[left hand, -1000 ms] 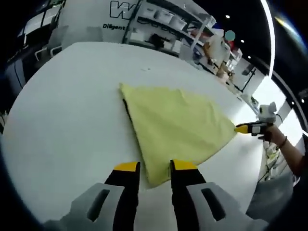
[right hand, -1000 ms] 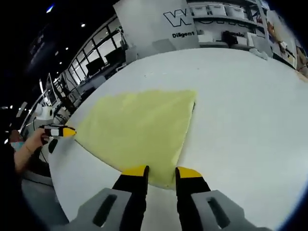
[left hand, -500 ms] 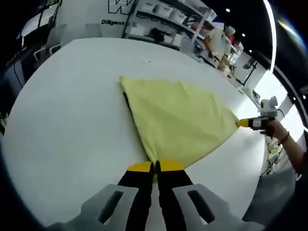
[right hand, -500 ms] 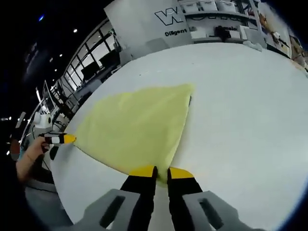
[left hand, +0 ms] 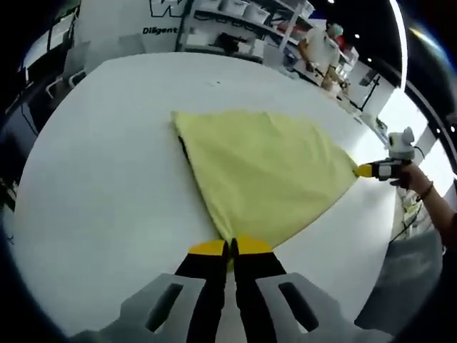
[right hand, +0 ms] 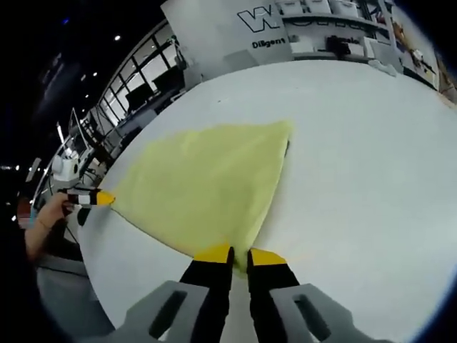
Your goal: Fold the garment on the visible template until the final outline fits inside the template.
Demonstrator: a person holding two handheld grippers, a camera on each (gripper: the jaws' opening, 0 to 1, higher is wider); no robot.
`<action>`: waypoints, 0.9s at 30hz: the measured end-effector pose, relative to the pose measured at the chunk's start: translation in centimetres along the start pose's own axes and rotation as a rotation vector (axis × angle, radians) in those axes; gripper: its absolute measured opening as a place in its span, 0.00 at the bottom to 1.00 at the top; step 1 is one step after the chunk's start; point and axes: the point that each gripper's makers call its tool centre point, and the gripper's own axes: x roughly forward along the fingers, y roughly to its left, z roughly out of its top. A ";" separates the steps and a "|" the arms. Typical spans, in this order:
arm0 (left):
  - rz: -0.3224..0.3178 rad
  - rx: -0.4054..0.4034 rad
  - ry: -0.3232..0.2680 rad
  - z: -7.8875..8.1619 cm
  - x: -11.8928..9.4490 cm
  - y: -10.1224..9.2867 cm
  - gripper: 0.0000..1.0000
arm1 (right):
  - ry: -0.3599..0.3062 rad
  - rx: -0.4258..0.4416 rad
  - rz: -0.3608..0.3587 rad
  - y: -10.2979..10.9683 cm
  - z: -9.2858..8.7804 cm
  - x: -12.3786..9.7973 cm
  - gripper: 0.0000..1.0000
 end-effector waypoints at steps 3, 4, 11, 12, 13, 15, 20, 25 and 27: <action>0.007 0.011 0.009 -0.4 -0.3 0.1 0.00 | 0.006 -0.011 0.005 0.3 -0.4 -0.2 0.01; 0.009 0.011 0.009 -0.5 -0.4 0.1 0.00 | 0.007 -0.012 0.006 0.4 -0.5 -0.2 0.01; 0.019 0.029 0.030 -1.3 -1.0 0.0 0.00 | 0.028 -0.038 0.012 1.2 -1.4 -0.7 0.01; 0.020 0.023 0.044 -1.6 -1.2 0.0 0.00 | 0.033 -0.036 0.014 1.3 -1.6 -0.8 0.01; 0.020 0.021 0.047 -1.7 -1.3 -0.1 0.00 | 0.035 -0.039 0.015 1.5 -1.8 -0.9 0.01; 0.022 0.026 0.055 -2.1 -1.7 -0.1 0.00 | 0.043 -0.044 0.019 1.8 -2.1 -1.0 0.01; 0.029 0.021 0.054 -2.8 -2.2 -0.2 0.00 | 0.050 -0.054 0.019 2.3 -2.7 -1.3 0.00; 0.026 0.013 0.059 -3.2 -2.4 -0.4 0.00 | 0.046 -0.051 0.016 2.4 -2.9 -1.5 0.01; 0.030 0.018 0.062 -3.3 -2.5 -0.4 0.00 | 0.050 -0.050 0.014 2.6 -3.1 -1.6 0.01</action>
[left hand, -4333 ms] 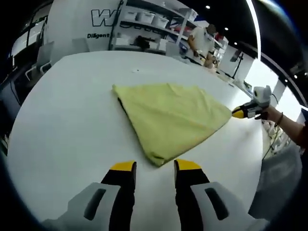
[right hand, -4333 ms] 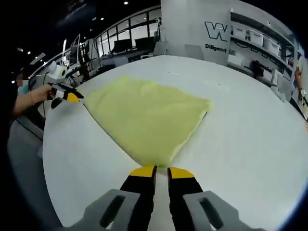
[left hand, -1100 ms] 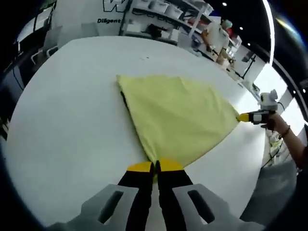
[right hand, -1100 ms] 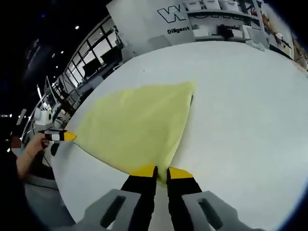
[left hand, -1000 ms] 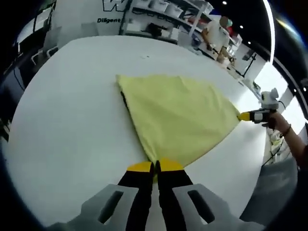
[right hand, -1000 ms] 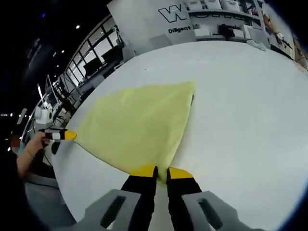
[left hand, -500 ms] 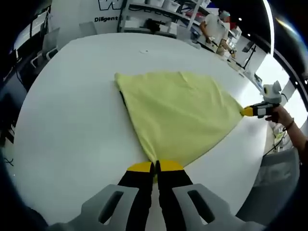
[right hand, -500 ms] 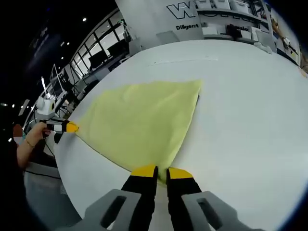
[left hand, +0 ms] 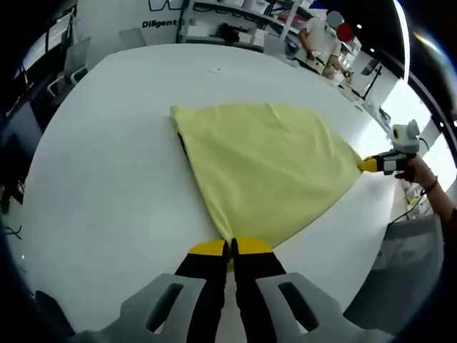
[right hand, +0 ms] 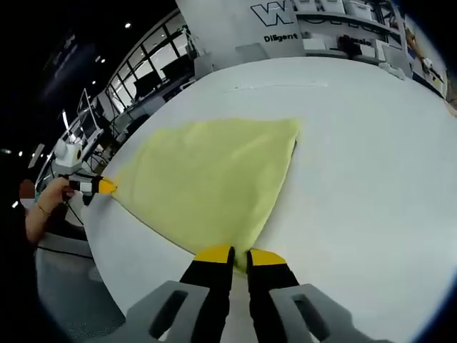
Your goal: Fold the garment on the visible template until the final outline fits inside the template.
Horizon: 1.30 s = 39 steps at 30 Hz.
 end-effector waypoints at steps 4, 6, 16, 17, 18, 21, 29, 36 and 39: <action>0.005 -0.003 0.002 -0.2 -0.1 0.1 0.00 | 0.011 -0.025 -0.008 0.3 -0.3 -0.1 0.01; 0.006 -0.019 0.010 -0.7 -0.4 0.0 0.00 | 0.015 -0.040 -0.015 0.4 -0.4 -0.2 0.01; 0.025 -0.034 -0.007 -0.5 -0.6 0.0 0.08 | 0.015 -0.167 -0.064 0.2 -0.3 -0.4 0.10; 0.034 -0.035 -0.026 -0.2 -0.8 0.1 0.12 | 0.014 -0.172 -0.065 0.2 -0.3 -0.4 0.14; 0.037 -0.034 -0.036 0.0 -0.8 0.1 0.16 | 0.010 -0.167 -0.065 0.2 -0.2 -0.4 0.16; 0.036 -0.029 -0.070 0.6 -1.2 -0.2 0.31 | -0.047 -0.124 -0.055 0.5 0.8 -0.9 0.30; 0.039 0.020 -0.153 2.2 -3.0 -1.8 0.62 | -0.120 -0.084 -0.027 2.3 2.2 -2.8 0.67; 0.026 0.020 -0.211 2.6 -4.5 -3.0 0.77 | -0.156 -0.086 -0.006 4.8 2.1 -4.6 0.88; 0.038 0.033 -0.222 2.5 -5.2 -3.5 0.86 | -0.165 -0.086 -0.008 5.3 2.1 -5.0 0.96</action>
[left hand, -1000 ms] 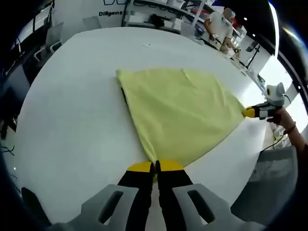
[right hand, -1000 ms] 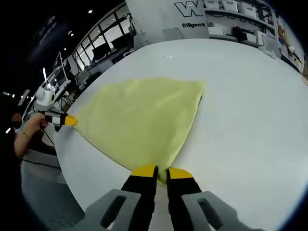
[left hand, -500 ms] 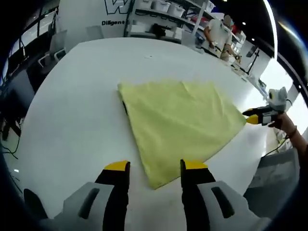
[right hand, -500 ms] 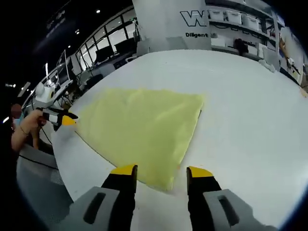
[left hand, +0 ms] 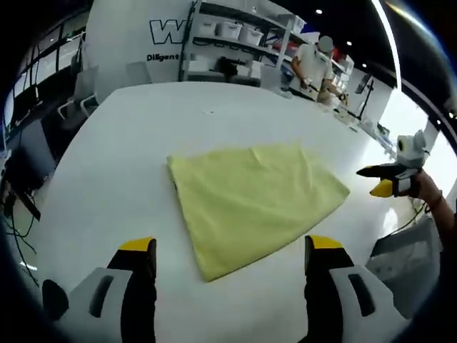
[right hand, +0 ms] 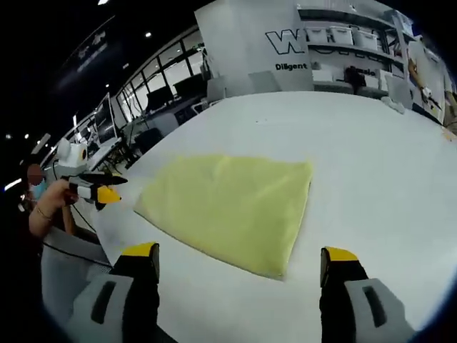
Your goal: Fold the garment on the visible template until the final outline fits inside the template.
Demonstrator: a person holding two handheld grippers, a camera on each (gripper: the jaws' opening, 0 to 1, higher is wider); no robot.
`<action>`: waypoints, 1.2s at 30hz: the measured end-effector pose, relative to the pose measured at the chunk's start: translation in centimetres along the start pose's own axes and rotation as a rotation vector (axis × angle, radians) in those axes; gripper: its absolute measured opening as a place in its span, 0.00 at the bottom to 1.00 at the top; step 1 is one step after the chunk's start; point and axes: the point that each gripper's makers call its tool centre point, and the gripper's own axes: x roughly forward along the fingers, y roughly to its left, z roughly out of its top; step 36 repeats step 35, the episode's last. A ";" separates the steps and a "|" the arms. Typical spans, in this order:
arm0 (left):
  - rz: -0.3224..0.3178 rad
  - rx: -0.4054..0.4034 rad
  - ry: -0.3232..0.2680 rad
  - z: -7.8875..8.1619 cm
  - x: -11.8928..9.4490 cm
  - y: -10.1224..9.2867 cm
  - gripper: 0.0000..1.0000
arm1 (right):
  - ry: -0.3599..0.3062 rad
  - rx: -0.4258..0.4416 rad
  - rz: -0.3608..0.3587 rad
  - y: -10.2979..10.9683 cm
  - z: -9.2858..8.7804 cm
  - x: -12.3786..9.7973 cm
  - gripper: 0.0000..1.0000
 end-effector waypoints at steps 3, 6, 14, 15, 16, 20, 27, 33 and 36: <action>0.006 0.012 -0.012 0.1 -0.5 -0.3 0.94 | -0.019 -0.006 -0.003 0.7 0.2 -0.8 0.99; 0.016 0.022 -0.018 0.2 -1.1 -0.7 0.97 | -0.029 -0.010 0.003 1.3 0.4 -1.3 0.99; 0.020 0.050 -0.006 -0.7 -1.4 -1.5 0.99 | -0.033 -0.032 -0.019 1.8 0.4 -2.3 0.99; 0.008 0.043 -0.011 -0.7 -1.4 -1.7 0.99 | -0.033 -0.041 -0.026 1.9 0.3 -2.4 0.99; 0.006 0.043 -0.016 -0.7 -1.4 -1.8 0.99 | -0.036 -0.044 -0.031 1.9 0.3 -2.5 0.99; 0.011 0.058 -0.036 -0.7 -1.3 -1.8 0.99 | -0.044 -0.077 -0.022 2.7 0.1 -2.6 0.99; 0.006 0.078 -0.023 -0.9 -1.0 -2.1 0.99 | -0.017 -0.091 0.004 3.4 -0.5 -2.3 0.99; -0.006 0.076 -0.014 -1.1 -0.8 -2.4 0.99 | -0.022 -0.106 0.000 3.3 -0.4 -2.6 0.99; -0.005 0.070 -0.014 -1.2 -0.8 -2.4 0.99 | -0.024 -0.099 -0.002 3.1 -0.5 -2.7 0.99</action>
